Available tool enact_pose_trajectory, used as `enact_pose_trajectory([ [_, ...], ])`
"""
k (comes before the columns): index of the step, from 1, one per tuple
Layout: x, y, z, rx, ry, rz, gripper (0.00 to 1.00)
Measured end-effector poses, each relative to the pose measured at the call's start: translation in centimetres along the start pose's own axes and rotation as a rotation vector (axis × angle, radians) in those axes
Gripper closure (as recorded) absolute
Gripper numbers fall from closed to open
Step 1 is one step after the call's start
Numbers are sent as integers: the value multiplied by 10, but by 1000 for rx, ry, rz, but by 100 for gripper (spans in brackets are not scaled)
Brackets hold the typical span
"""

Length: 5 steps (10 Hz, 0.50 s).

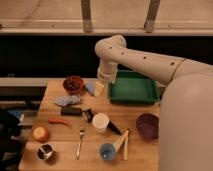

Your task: Place eraser in plastic cup

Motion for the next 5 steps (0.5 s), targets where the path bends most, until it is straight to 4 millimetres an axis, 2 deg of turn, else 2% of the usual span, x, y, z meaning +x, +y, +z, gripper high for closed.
enact_pose_trajectory([
  [2,1,2,5,9,31,-28,20],
  [5,-34,28,15,20,9,-154,20],
])
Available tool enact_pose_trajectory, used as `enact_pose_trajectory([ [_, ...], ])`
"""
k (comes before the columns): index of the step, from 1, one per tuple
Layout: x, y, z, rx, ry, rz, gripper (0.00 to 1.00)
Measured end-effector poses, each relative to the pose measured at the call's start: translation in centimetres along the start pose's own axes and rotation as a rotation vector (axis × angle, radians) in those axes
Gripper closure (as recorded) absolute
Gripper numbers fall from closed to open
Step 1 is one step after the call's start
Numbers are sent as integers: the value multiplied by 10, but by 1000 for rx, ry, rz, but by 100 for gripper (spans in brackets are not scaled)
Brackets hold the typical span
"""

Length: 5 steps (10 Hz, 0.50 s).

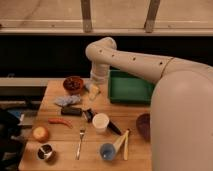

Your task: Place eraser in plastic cup

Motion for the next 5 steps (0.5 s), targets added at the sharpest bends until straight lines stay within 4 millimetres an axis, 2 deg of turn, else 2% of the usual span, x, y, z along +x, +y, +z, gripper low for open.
enact_pose_trajectory([
  [2,-44,30,9,-8,-48,-116,20],
  [5,-90,60,31,-49,-78,-237,20],
])
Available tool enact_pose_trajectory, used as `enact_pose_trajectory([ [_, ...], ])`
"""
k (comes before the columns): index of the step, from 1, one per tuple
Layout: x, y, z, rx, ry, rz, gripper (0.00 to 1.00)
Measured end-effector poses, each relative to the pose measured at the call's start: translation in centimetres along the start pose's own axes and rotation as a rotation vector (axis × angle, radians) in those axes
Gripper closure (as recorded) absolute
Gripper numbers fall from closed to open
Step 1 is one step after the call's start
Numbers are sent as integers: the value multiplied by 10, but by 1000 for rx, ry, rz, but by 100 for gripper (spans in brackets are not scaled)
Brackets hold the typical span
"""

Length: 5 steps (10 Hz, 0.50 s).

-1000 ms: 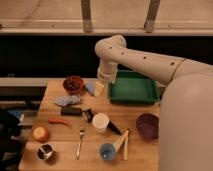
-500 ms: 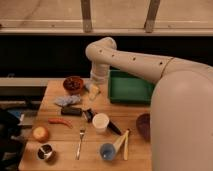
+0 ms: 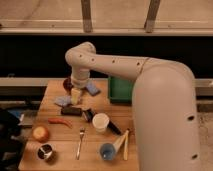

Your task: Place eraser in plastic cup

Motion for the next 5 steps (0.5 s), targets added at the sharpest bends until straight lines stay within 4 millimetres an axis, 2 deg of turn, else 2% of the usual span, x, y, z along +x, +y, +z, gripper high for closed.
enact_pose_trajectory([
  [3,-46,26,33,-57,14,-136,20],
  [5,-64,51,53,-141,27,-263,20],
])
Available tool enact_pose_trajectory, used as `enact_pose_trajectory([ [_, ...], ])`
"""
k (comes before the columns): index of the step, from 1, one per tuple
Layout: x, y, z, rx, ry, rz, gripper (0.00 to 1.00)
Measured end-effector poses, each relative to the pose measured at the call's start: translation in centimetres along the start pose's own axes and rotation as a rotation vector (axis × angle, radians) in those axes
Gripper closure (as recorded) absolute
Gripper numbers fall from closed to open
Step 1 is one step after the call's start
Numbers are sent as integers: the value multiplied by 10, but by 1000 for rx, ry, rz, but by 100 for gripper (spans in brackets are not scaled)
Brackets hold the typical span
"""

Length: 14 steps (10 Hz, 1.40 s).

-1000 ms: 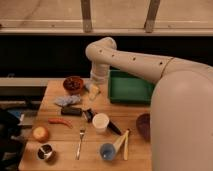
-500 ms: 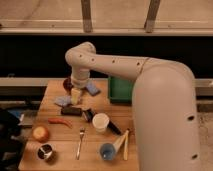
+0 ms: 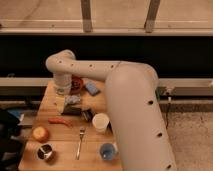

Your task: Place eraser in plastic cup

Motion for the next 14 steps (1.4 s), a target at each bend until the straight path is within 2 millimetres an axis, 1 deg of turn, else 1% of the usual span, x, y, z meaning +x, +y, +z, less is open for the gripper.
enact_pose_trajectory([
  [1,-7,6,6,-25,1,-40,20],
  [2,-8,8,9,-35,3,-57,20],
  [5,-8,8,10,-40,20,-57,20],
  [7,-15,11,28,-66,42,-68,20],
  [8,-15,12,35,-80,53,-70,20],
  [11,-10,12,46,-114,76,-72,20],
  [14,8,3,49,-128,82,-45,20],
])
